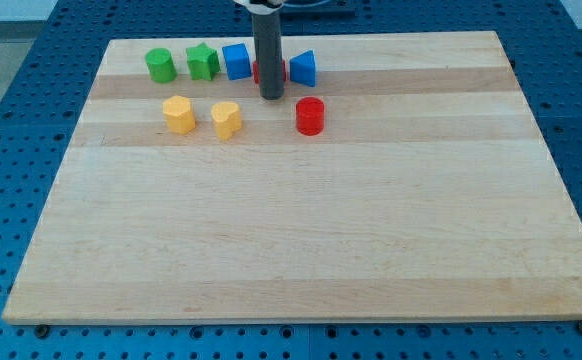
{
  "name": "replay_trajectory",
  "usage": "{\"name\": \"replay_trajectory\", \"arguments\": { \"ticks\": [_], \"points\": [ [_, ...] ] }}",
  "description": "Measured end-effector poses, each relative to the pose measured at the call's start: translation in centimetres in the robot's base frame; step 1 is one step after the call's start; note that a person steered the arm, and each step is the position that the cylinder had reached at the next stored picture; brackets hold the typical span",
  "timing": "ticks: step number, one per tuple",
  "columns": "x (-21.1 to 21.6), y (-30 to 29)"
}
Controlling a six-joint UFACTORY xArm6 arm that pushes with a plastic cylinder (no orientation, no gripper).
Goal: Push the red circle into the cube
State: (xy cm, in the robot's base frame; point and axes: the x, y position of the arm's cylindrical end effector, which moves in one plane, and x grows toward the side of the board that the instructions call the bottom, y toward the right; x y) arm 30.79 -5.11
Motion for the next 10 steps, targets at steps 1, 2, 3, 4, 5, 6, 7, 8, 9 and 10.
{"name": "replay_trajectory", "arguments": {
  "ticks": [1, 2, 3, 4, 5, 6, 7, 8, 9, 10],
  "points": [
    [-1.4, -0.9],
    [-1.2, -0.9],
    [1.0, -0.4],
    [1.2, 4.6],
    [2.5, 9.9],
    [7.1, 10.9],
    [8.5, 8.2],
    [7.0, 3.2],
    [5.7, 1.1],
    [6.0, 4.2]
  ]
}}
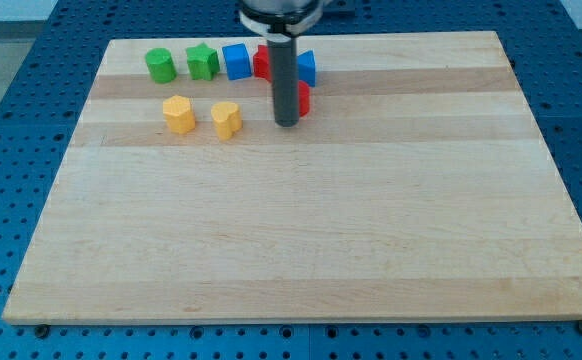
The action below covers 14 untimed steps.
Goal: Push the red circle into the cube
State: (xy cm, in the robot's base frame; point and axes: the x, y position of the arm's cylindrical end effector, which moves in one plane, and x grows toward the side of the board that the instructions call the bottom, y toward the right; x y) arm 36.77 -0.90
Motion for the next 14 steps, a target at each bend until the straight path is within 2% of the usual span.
{"name": "replay_trajectory", "arguments": {
  "ticks": [2, 4, 5, 6, 7, 9, 10, 12, 14],
  "points": [
    [-0.4, 4.4],
    [-2.2, -1.4],
    [-2.2, -1.6],
    [-2.2, 2.5],
    [-2.7, 2.7],
    [-4.3, -5.3],
    [-4.3, -5.9],
    [-4.7, -0.8],
    [-6.7, -2.5]
  ]
}}
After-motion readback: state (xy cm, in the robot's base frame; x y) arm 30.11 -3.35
